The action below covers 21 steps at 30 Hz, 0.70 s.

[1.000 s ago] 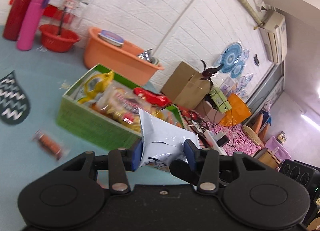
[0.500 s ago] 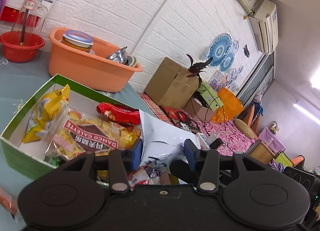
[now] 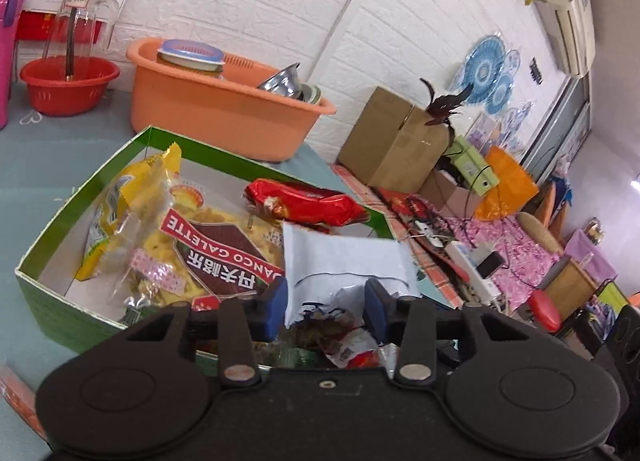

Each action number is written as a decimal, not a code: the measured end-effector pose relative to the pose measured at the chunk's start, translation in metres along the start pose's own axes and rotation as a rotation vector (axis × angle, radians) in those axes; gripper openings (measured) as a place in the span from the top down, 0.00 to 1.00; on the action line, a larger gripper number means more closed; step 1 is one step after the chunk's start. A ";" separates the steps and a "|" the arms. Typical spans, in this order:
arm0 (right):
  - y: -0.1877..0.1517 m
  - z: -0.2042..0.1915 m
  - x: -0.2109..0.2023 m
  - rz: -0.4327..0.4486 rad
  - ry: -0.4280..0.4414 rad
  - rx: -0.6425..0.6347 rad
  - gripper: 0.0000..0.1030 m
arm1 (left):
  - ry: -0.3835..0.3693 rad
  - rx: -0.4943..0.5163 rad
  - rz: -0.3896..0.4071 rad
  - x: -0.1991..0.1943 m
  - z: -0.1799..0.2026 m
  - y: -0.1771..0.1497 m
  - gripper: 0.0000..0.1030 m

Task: Organize snacks
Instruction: 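Lower the white bag into the green box and open both grippers, then close both grippers on the small orange sausage pack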

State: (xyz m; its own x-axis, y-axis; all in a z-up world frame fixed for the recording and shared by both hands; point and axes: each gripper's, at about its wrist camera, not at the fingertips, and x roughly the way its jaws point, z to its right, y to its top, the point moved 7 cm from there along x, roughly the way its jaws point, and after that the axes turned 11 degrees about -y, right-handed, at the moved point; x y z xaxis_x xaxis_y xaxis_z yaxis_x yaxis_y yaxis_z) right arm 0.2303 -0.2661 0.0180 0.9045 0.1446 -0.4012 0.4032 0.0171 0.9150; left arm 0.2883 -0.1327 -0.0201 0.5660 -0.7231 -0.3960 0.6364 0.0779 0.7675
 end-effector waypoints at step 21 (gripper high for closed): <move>-0.008 -0.036 -0.058 0.010 0.051 0.037 0.00 | 0.128 -0.070 0.186 -0.137 -0.028 -0.037 0.00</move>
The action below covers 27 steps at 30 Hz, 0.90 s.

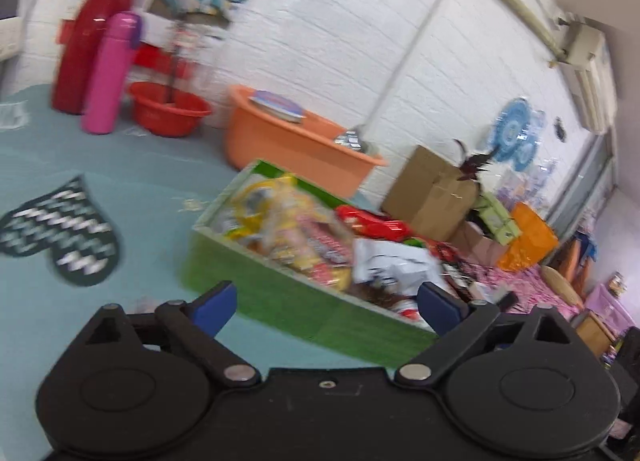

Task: Organize snacks
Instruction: 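Close both grippers on the small orange sausage pack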

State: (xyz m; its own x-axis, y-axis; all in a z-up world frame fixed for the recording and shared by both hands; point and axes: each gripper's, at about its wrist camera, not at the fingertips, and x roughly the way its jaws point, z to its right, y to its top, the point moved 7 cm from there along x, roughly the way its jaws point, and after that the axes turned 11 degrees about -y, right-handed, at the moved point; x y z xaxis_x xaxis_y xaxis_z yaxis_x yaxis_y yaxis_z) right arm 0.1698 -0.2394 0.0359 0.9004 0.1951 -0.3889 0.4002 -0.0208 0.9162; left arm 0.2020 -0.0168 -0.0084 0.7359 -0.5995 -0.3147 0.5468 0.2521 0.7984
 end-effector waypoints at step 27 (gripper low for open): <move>-0.063 -0.068 0.001 -0.252 0.199 -0.003 0.00 | -0.060 -0.145 -0.147 -0.003 -0.034 -0.054 0.38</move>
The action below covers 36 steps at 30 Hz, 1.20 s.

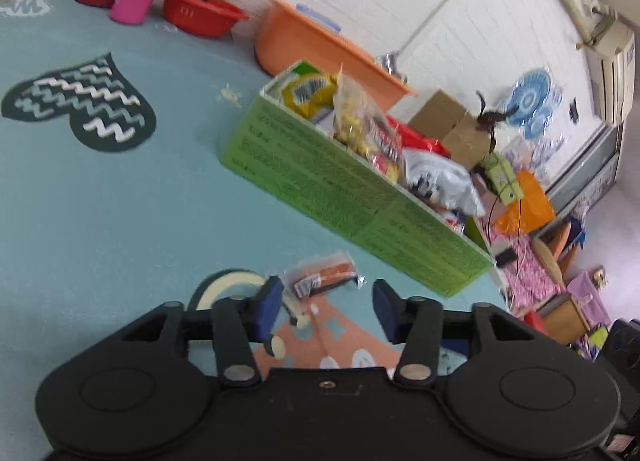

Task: Organize snacks
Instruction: 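Close both grippers on the small orange sausage pack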

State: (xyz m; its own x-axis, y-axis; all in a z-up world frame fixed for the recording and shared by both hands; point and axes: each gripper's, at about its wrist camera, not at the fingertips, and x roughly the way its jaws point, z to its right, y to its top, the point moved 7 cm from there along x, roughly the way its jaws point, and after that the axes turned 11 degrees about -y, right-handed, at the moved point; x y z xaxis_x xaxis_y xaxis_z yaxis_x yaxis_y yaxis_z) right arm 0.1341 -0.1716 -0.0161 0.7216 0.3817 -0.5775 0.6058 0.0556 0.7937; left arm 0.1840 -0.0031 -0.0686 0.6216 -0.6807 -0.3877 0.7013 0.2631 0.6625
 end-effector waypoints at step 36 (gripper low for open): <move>0.022 -0.018 0.042 0.015 0.069 -0.398 0.17 | 0.037 -0.060 0.089 -0.002 -0.005 0.008 0.00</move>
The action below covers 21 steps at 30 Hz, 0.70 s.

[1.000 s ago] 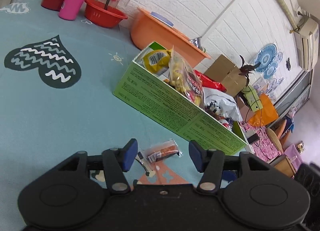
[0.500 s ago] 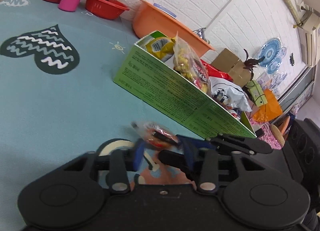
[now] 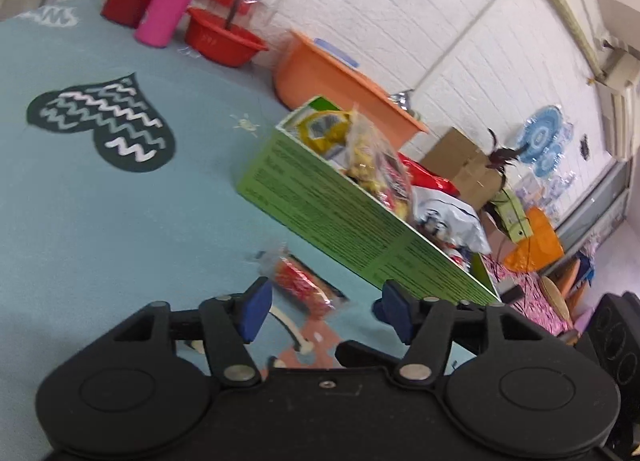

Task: Organize snacks
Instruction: 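Carry the sausage pack over the green box and open both grippers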

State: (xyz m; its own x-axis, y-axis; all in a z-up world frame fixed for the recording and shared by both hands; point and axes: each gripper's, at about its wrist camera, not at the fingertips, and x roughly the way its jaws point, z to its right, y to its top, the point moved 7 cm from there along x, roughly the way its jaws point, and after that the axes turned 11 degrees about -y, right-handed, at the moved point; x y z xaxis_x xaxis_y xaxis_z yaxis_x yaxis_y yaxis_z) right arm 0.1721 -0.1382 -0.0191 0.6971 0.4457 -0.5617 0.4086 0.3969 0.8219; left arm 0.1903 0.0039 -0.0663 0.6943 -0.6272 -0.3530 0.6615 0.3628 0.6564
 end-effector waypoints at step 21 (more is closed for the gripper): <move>0.002 0.005 -0.003 0.023 -0.076 0.134 0.67 | -0.042 0.027 0.007 0.024 0.032 0.010 0.66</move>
State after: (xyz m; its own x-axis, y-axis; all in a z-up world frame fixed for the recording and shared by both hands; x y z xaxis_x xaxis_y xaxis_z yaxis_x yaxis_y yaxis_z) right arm 0.1733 -0.1428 -0.0150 0.7479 0.3894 -0.5376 0.4632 0.2740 0.8428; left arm 0.2040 -0.0296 -0.0464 0.6858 -0.6532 -0.3210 0.6488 0.3488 0.6763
